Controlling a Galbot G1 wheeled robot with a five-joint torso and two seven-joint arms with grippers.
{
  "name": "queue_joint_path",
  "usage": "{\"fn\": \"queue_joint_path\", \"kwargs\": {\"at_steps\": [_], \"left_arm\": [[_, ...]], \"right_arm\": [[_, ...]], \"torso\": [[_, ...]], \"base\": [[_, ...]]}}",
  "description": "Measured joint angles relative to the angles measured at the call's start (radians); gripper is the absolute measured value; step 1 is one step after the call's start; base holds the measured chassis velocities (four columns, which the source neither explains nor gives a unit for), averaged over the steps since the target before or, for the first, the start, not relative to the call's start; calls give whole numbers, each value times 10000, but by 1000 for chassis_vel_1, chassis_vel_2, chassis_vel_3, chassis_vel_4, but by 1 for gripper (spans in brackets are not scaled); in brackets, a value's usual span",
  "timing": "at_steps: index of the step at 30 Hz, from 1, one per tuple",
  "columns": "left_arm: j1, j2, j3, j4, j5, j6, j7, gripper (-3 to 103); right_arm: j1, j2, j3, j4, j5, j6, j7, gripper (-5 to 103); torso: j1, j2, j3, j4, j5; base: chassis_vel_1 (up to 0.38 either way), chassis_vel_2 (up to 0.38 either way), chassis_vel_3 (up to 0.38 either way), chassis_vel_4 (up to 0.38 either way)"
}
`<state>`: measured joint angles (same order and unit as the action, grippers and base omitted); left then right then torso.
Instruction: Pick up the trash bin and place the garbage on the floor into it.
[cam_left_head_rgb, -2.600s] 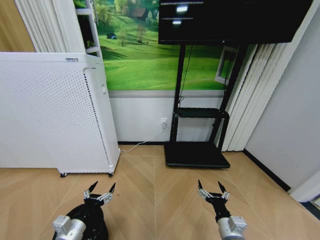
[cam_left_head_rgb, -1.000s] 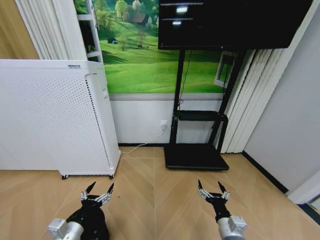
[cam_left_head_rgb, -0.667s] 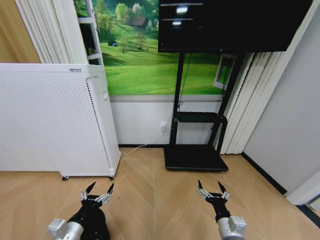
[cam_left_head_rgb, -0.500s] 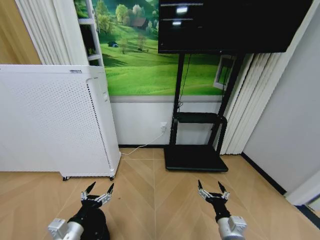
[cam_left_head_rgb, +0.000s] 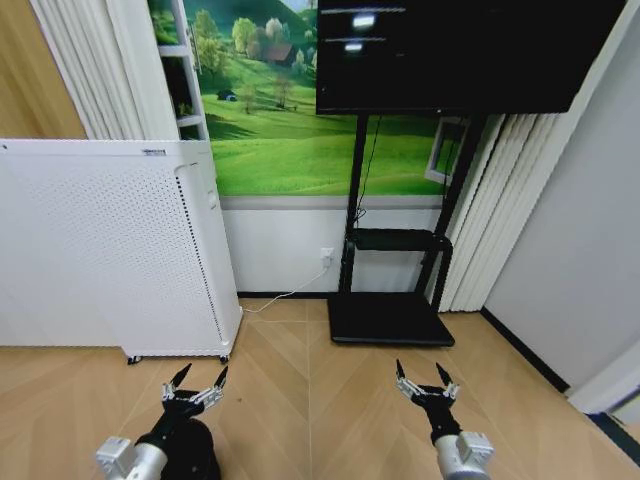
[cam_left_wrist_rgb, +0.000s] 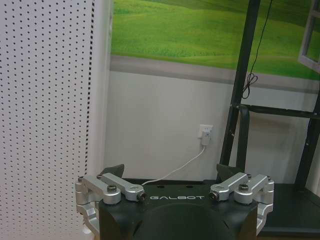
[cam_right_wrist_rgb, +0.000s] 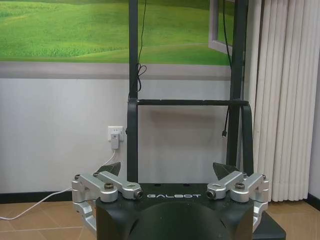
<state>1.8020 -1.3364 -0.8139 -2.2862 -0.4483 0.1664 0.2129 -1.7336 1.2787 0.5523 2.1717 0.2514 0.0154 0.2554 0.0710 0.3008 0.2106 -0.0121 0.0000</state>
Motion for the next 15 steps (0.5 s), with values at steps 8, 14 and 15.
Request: {"fn": "queue_joint_path", "kwargs": {"at_steps": [8, 14, 15], "left_arm": [[0, 0, 0, 0, 0, -1, 0, 100], [0, 0, 0, 0, 0, 0, 0, 100], [0, 0, 0, 0, 0, 0, 0, 100]], "right_arm": [[0, 0, 0, 0, 0, 0, 0, 100], [-1, 0, 0, 0, 0, 0, 0, 100], [0, 0, 0, -1, 0, 0, 0, 100]], "torso": [[96, 326, 230, 0, 0], [159, 517, 357, 0, 0], [177, 585, 406, 0, 0]], "base": [[0, 0, 0, 0], [0, 0, 0, 0], [0, 0, 0, 0]]}}
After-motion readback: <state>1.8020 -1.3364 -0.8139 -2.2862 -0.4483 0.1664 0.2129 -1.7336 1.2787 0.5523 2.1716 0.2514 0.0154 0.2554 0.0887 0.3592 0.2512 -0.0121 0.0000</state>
